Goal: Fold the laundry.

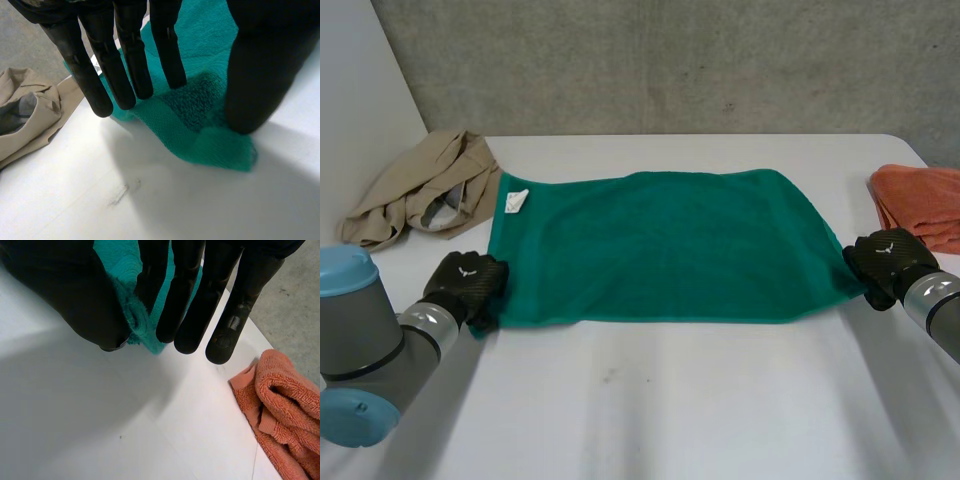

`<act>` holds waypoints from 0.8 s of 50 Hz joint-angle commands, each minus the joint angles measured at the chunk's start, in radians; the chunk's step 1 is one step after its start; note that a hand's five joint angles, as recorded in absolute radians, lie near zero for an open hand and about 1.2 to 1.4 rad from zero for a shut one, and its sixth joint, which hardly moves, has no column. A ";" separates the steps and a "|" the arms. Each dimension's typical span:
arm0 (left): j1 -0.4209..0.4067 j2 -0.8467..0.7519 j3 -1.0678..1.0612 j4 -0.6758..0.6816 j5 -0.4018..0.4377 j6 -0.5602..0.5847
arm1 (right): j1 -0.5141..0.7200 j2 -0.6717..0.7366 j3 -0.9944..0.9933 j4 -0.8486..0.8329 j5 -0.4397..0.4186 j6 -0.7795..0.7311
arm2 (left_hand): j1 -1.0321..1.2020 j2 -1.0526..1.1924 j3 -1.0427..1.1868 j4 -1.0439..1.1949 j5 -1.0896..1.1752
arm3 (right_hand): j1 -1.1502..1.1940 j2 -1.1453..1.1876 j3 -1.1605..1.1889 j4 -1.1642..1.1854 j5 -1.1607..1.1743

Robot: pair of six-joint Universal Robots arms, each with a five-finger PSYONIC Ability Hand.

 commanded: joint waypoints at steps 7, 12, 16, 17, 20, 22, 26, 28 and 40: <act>-0.005 -0.003 0.004 0.000 0.004 0.016 | 0.000 0.000 0.000 0.000 0.003 0.000 | 0.633 0.645 0.645 0.644 0.655 | 0.395 0.218 0.210 0.203 0.230; -0.007 0.006 0.004 0.000 -0.005 0.017 | -0.002 -0.003 0.000 0.009 0.006 -0.002 | 0.633 0.645 0.645 0.644 0.655 | 0.395 0.218 0.210 0.203 0.230; -0.001 0.099 -0.005 -0.019 -0.018 0.022 | -0.002 -0.052 -0.009 0.041 0.008 -0.017 | 0.633 0.645 0.645 0.644 0.655 | 0.395 0.218 0.210 0.203 0.230; 0.002 0.133 -0.011 -0.024 -0.019 0.023 | -0.002 -0.073 -0.012 0.060 0.009 -0.020 | 0.633 0.645 0.645 0.644 0.655 | 0.395 0.218 0.210 0.203 0.230; 0.010 0.262 -0.039 -0.082 -0.025 0.038 | -0.003 -0.159 -0.026 0.188 -0.008 -0.055 | 0.633 0.645 0.645 0.644 0.655 | 0.395 0.218 0.210 0.203 0.230; 0.016 0.316 -0.053 -0.131 -0.024 0.051 | -0.003 -0.196 -0.039 0.265 -0.017 -0.083 | 0.633 0.645 0.645 0.644 0.655 | 0.395 0.218 0.210 0.203 0.230; 0.035 0.461 -0.076 -0.304 -0.024 0.104 | -0.041 -0.271 -0.079 0.454 -0.026 -0.184 | 0.633 0.645 0.645 0.644 0.655 | 0.395 0.218 0.210 0.203 0.230; 0.044 0.533 -0.097 -0.439 -0.022 0.153 | -0.093 -0.316 -0.084 0.584 -0.026 -0.273 | 0.633 0.645 0.645 0.644 0.655 | 0.395 0.218 0.210 0.203 0.230; 0.056 0.632 -0.168 -0.655 -0.022 0.233 | -0.245 -0.374 -0.076 0.776 -0.040 -0.488 | 0.633 0.645 0.645 0.644 0.655 | 0.395 0.218 0.210 0.203 0.230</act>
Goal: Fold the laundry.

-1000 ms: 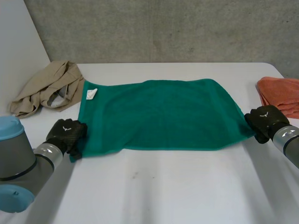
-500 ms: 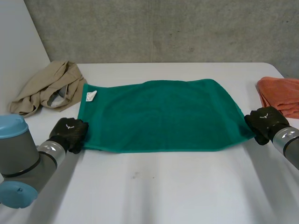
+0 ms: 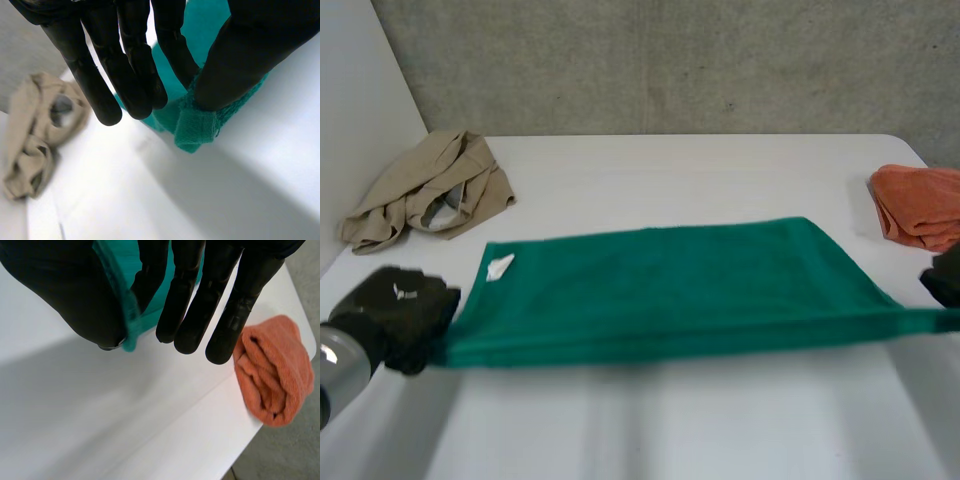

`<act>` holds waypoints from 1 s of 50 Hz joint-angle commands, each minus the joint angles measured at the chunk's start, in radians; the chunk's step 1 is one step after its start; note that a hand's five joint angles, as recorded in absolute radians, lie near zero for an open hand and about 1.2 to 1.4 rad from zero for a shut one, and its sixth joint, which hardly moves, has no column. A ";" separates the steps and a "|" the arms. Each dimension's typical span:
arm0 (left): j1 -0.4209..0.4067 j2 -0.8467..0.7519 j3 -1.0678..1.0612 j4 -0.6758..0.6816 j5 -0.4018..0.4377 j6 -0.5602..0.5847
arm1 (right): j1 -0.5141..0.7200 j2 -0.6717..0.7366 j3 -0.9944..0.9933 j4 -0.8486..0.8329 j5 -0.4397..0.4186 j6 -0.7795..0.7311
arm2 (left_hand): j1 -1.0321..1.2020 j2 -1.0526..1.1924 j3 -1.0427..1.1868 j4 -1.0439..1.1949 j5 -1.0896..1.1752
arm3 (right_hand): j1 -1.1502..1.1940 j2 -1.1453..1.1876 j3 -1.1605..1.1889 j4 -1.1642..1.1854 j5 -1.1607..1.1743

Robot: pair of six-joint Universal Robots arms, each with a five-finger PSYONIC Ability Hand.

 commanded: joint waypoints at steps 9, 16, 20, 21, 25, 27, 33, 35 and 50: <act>-0.037 -0.211 0.057 0.261 -0.002 -0.006 | 0.033 0.156 0.015 -0.256 -0.002 0.104 | 0.278 0.199 0.208 0.198 0.248 | 0.395 0.218 0.210 0.203 0.231; -0.094 -0.479 0.244 0.347 -0.050 -0.057 | 0.106 0.329 -0.089 -0.358 0.081 0.193 | 0.278 0.199 0.208 0.198 0.248 | 0.395 0.218 0.210 0.203 0.231; -0.120 -0.588 0.353 0.352 -0.141 -0.068 | 0.151 0.394 -0.162 -0.408 0.105 0.219 | 0.278 0.199 0.208 0.198 0.248 | 0.395 0.218 0.210 0.203 0.231; -0.127 -0.605 0.372 0.356 -0.155 -0.068 | 0.156 0.406 -0.174 -0.420 0.108 0.224 | 0.278 0.199 0.208 0.198 0.248 | 0.395 0.218 0.210 0.203 0.231; -0.149 -0.664 0.448 0.376 -0.181 -0.069 | 0.173 0.442 -0.229 -0.480 0.125 0.233 | 0.278 0.199 0.208 0.198 0.248 | 0.395 0.218 0.210 0.203 0.231; -0.152 -0.685 0.476 0.391 -0.181 -0.068 | 0.180 0.471 -0.267 -0.506 0.138 0.236 | 0.278 0.199 0.208 0.198 0.248 | 0.395 0.218 0.210 0.203 0.231; -0.157 -0.766 0.574 0.465 -0.192 -0.063 | 0.238 0.557 -0.387 -0.539 0.170 0.236 | 0.278 0.199 0.208 0.198 0.248 | 0.395 0.218 0.210 0.203 0.231; -0.164 -0.788 0.596 0.473 -0.193 -0.060 | 0.248 0.596 -0.433 -0.540 0.194 0.235 | 0.278 0.199 0.208 0.198 0.248 | 0.395 0.218 0.210 0.203 0.231; -0.201 -0.875 0.691 0.508 -0.195 -0.060 | 0.292 0.775 -0.643 -0.628 0.295 0.287 | -0.936 -1.014 -1.005 -1.015 -0.965 | -0.827 -1.004 -1.012 -1.019 -0.991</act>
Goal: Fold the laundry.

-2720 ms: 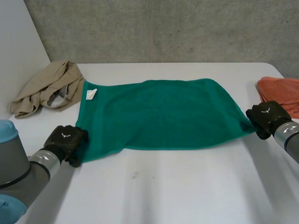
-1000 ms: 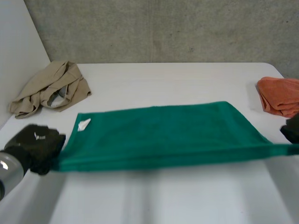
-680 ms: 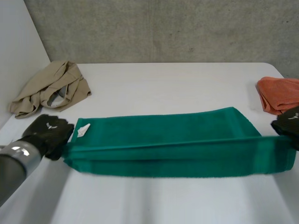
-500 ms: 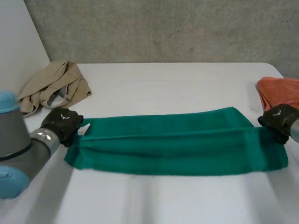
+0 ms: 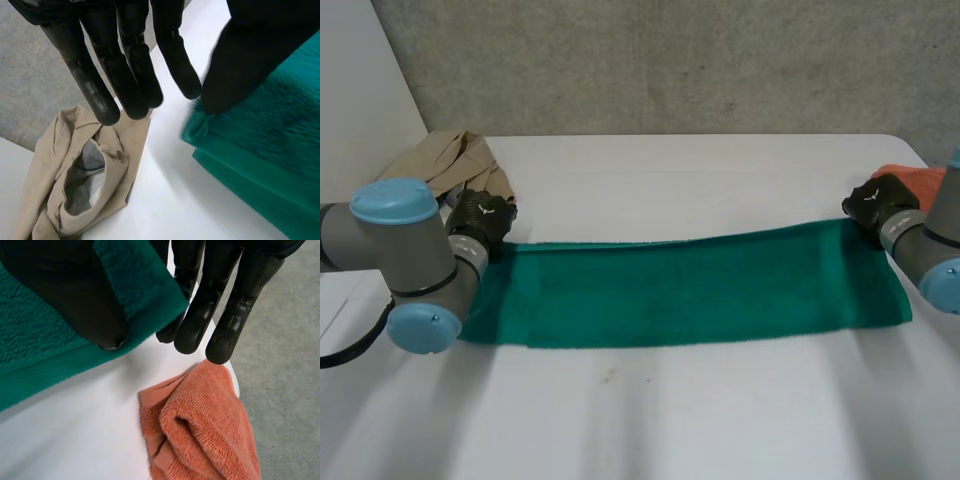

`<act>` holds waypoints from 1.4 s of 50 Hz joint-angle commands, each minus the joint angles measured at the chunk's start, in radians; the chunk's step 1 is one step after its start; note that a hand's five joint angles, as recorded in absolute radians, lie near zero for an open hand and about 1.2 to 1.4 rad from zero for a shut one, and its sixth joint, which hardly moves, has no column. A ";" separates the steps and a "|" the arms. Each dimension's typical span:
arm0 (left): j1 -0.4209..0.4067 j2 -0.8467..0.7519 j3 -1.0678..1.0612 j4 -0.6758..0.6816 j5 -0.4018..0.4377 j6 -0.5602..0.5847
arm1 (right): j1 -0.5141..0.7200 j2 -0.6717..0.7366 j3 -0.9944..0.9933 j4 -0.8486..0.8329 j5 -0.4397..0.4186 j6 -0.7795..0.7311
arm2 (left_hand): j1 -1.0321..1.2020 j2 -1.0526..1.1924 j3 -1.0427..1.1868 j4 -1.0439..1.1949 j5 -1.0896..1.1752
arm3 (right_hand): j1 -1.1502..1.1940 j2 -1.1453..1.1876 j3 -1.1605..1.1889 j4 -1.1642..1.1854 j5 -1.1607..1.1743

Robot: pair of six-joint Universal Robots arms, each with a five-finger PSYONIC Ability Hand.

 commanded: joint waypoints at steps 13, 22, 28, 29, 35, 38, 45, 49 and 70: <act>-0.075 0.214 -0.159 0.019 -0.081 -0.009 | 0.011 -0.290 0.151 -0.059 0.026 0.312 | -0.816 -0.856 -0.868 -0.873 -0.858 | -0.827 -1.004 -1.012 -1.019 -0.991; -0.085 0.369 -0.370 0.057 -0.041 -0.038 | -0.120 -0.408 0.447 0.050 -0.155 0.299 | -0.816 -0.856 -0.868 -0.873 -0.858 | -0.827 -1.004 -1.012 -1.019 -0.991; -0.085 0.376 -0.448 0.132 -0.015 -0.083 | -0.189 -0.419 0.607 0.009 -0.229 0.298 | -0.813 -0.854 -0.865 -0.870 -0.855 | -0.611 -0.788 -0.797 -0.803 -0.776; -0.083 0.375 -0.451 0.139 -0.015 -0.083 | -0.195 -0.418 0.621 -0.009 -0.237 0.298 | -0.813 -0.854 -0.865 -0.870 -0.855 | -0.576 -0.753 -0.761 -0.768 -0.741; -0.081 0.367 -0.453 0.148 -0.014 -0.084 | -0.230 -0.372 0.661 -0.151 -0.272 0.312 | -0.813 -0.854 -0.865 -0.870 -0.855 | -0.400 -0.577 -0.585 -0.592 -0.565; -0.081 0.367 -0.453 0.148 -0.014 -0.084 | -0.230 -0.350 0.656 -0.163 -0.287 0.304 | -0.813 -0.854 -0.865 -0.870 -0.855 | -0.356 -0.533 -0.541 -0.548 -0.520; -0.083 0.367 -0.456 0.148 -0.014 -0.084 | -0.227 -0.301 0.648 -0.172 -0.309 0.298 | -0.813 -0.854 -0.865 -0.870 -0.855 | -0.054 -0.231 -0.240 -0.247 -0.219; -0.083 0.367 -0.457 0.148 -0.014 -0.084 | -0.227 -0.304 0.648 -0.175 -0.309 0.313 | -0.813 -0.854 -0.865 -0.870 -0.855 | 0.395 0.218 0.210 0.203 0.230; -0.085 0.382 -0.473 0.146 -0.015 -0.084 | -0.551 -0.436 0.624 -0.161 -0.262 0.037 | -0.813 -0.854 -0.865 -0.870 -0.855 | 0.395 0.218 0.210 0.203 0.230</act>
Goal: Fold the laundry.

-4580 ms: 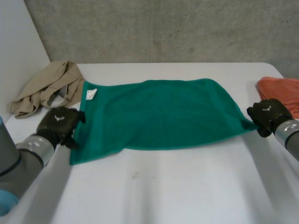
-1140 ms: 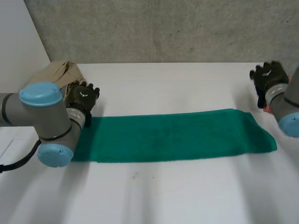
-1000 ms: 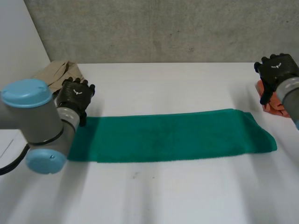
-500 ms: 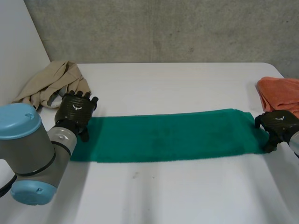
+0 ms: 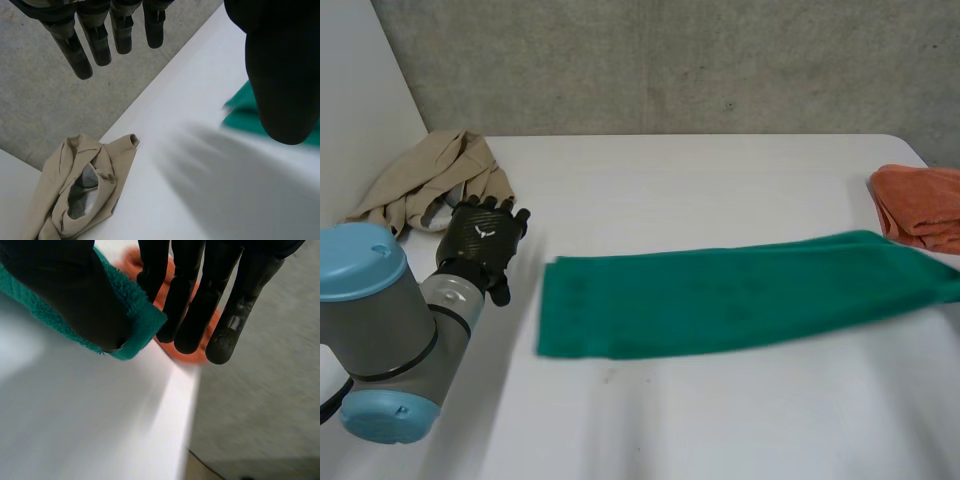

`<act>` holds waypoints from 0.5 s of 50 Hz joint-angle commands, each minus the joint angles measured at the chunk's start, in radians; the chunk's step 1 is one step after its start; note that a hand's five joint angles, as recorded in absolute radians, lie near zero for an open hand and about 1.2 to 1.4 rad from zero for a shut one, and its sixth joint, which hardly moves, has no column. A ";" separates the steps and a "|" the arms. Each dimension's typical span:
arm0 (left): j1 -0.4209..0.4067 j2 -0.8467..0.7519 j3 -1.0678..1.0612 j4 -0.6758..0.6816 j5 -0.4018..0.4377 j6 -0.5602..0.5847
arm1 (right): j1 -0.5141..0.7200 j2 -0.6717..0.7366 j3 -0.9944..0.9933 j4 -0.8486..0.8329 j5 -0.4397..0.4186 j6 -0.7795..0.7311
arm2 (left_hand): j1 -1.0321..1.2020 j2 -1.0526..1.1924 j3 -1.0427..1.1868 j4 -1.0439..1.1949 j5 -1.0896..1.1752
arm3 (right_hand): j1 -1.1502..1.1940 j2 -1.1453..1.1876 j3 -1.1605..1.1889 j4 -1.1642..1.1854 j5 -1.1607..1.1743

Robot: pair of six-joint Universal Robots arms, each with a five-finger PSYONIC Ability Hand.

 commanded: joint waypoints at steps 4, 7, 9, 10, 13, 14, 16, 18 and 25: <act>0.000 0.008 -0.006 0.000 -0.004 0.001 | 0.021 -0.095 -0.038 0.008 0.046 -0.082 | -0.014 -0.029 -0.037 -0.030 -0.045 | 0.424 0.215 0.212 0.204 0.240; 0.000 0.019 -0.006 0.000 -0.002 0.001 | 0.146 -0.146 -0.049 0.008 0.042 -0.019 | -0.014 -0.029 -0.037 -0.030 -0.045 | 0.424 0.215 0.212 0.204 0.240; 0.001 0.022 -0.006 0.000 -0.002 0.001 | 0.222 -0.165 -0.056 0.005 0.040 -0.001 | -0.014 -0.029 -0.037 -0.030 -0.045 | 0.424 0.215 0.212 0.204 0.240; 0.003 0.022 -0.006 0.000 -0.002 0.001 | 0.264 -0.171 -0.062 0.000 0.040 0.006 | -0.014 -0.029 -0.037 -0.030 -0.045 | 0.424 0.215 0.212 0.204 0.240; 0.008 0.025 -0.004 0.000 -0.004 0.001 | 0.453 -0.171 -0.092 -0.008 0.042 0.012 | -0.014 -0.029 -0.037 -0.030 -0.045 | 0.424 0.215 0.212 0.204 0.240; 0.008 0.025 -0.004 0.000 -0.004 0.001 | 0.500 -0.168 -0.102 -0.008 0.042 0.012 | -0.014 -0.029 -0.037 -0.030 -0.045 | 0.424 0.215 0.212 0.204 0.240; 0.009 0.028 -0.006 0.000 -0.004 0.001 | 0.643 -0.148 -0.142 -0.006 0.042 0.012 | -0.014 -0.029 -0.037 -0.030 -0.045 | 0.424 0.215 0.212 0.204 0.240; 0.011 0.030 -0.006 0.000 -0.005 -0.001 | 0.730 -0.114 -0.168 -0.006 0.040 0.012 | -0.017 -0.032 -0.040 -0.032 -0.048 | 0.424 0.215 0.212 0.204 0.240; 0.004 0.034 -0.007 0.000 -0.004 0.001 | 1.017 0.068 -0.263 -0.006 0.010 0.010 | -0.017 -0.032 -0.040 -0.032 -0.048 | 0.424 0.215 0.212 0.204 0.240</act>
